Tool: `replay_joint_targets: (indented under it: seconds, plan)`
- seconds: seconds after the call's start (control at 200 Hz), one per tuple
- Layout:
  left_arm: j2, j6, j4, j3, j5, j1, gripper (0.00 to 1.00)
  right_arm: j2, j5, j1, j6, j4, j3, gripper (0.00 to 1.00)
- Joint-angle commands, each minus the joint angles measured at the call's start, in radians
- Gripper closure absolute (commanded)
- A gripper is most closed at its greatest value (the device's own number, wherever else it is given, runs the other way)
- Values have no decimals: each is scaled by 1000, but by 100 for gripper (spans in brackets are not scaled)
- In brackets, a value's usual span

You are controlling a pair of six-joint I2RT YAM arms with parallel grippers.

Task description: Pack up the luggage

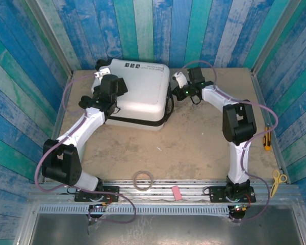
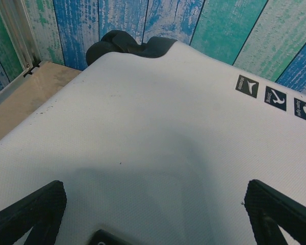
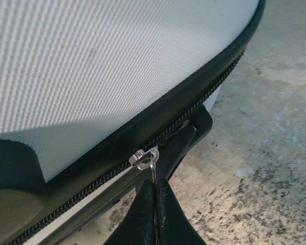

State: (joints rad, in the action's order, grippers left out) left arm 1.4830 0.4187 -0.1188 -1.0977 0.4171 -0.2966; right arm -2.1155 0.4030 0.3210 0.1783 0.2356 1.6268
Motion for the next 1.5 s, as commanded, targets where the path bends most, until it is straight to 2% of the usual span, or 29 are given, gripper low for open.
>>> replay_joint_targets:
  seconds: [0.0,0.26,0.401,0.491,0.571,0.646,0.751,0.831,1.022,1.142,1.247,1.327,1.437,1.497]
  plan:
    - [136,89,-456,128,-58,18,6,-30,-160,-49,-123,-67,40,100]
    - [148,91,-461,128,-52,19,6,-60,-141,-48,-205,-92,70,100]
    - [84,75,-424,139,-55,15,6,-60,-127,-64,-264,-31,79,78]
    - [-50,59,-348,169,-77,2,6,-57,-16,-94,-313,-13,63,66]
    - [-214,20,-236,218,-115,-21,7,-47,92,-123,-359,-21,31,62]
    - [-360,-6,-165,245,-102,-50,7,-41,199,-133,-398,-55,4,58]
    - [-455,-43,-164,221,-130,-65,7,-63,327,-134,-454,-123,-9,53]
    - [-495,-83,-156,210,-194,-85,7,-108,408,-132,-483,-132,24,50]
    - [-561,-139,-116,236,-223,-214,0,-158,526,-131,-578,-257,-6,47]
    - [-578,-178,-72,264,-257,-282,4,-175,513,-121,-570,-239,-11,47]
    - [-558,-222,-55,267,-242,-363,7,-185,516,-113,-562,-236,-22,58]
    - [-520,-263,-58,256,-182,-437,7,-179,511,-102,-565,-254,-55,68]
    - [-456,-288,-68,235,-118,-506,8,-158,524,-84,-580,-318,-123,71]
    - [-431,-291,-65,233,-101,-529,8,-148,530,-72,-581,-346,-161,67]
